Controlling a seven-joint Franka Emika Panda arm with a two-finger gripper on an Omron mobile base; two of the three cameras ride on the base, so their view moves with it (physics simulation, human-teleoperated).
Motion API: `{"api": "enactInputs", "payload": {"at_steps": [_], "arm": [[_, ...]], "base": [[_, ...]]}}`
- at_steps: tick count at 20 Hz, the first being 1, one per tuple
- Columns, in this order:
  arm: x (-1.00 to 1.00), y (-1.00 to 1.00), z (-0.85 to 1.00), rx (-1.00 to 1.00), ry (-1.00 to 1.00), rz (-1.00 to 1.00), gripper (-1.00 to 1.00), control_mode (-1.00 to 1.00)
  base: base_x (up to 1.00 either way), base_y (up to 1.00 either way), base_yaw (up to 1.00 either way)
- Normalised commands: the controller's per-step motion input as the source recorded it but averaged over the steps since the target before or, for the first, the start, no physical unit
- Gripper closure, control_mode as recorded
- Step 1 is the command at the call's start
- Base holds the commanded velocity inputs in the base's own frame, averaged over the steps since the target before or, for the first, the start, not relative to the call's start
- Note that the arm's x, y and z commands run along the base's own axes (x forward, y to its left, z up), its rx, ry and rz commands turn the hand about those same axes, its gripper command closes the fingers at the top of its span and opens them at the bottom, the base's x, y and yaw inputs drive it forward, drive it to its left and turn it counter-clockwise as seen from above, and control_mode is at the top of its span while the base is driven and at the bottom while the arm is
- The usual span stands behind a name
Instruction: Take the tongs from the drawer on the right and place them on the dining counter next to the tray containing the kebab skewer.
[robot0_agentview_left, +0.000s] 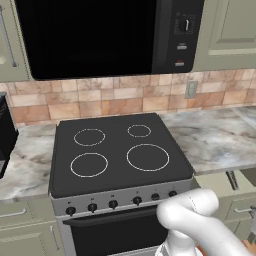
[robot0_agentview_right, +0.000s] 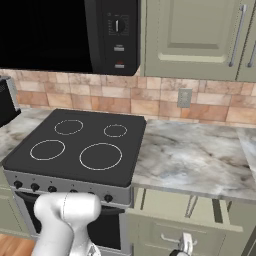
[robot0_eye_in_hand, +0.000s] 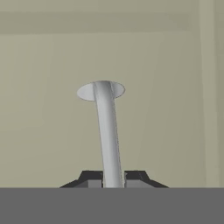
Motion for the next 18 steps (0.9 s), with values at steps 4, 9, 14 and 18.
{"api": "enactInputs", "payload": {"at_steps": [4,9,14,18], "arm": [[-0.51,-0.04,0.0,0.03,0.0,0.0,1.0,-1.0],[-0.51,-0.03,0.0,0.03,0.0,0.0,1.0,-1.0],[-0.51,-0.03,0.0,0.03,0.0,0.0,1.0,-1.0],[-0.48,-0.02,0.0,0.03,0.0,0.0,1.0,-1.0]], "base": [[0.0,0.0,0.0],[0.0,0.0,0.0],[0.0,0.0,0.0],[0.0,0.0,0.0]]}}
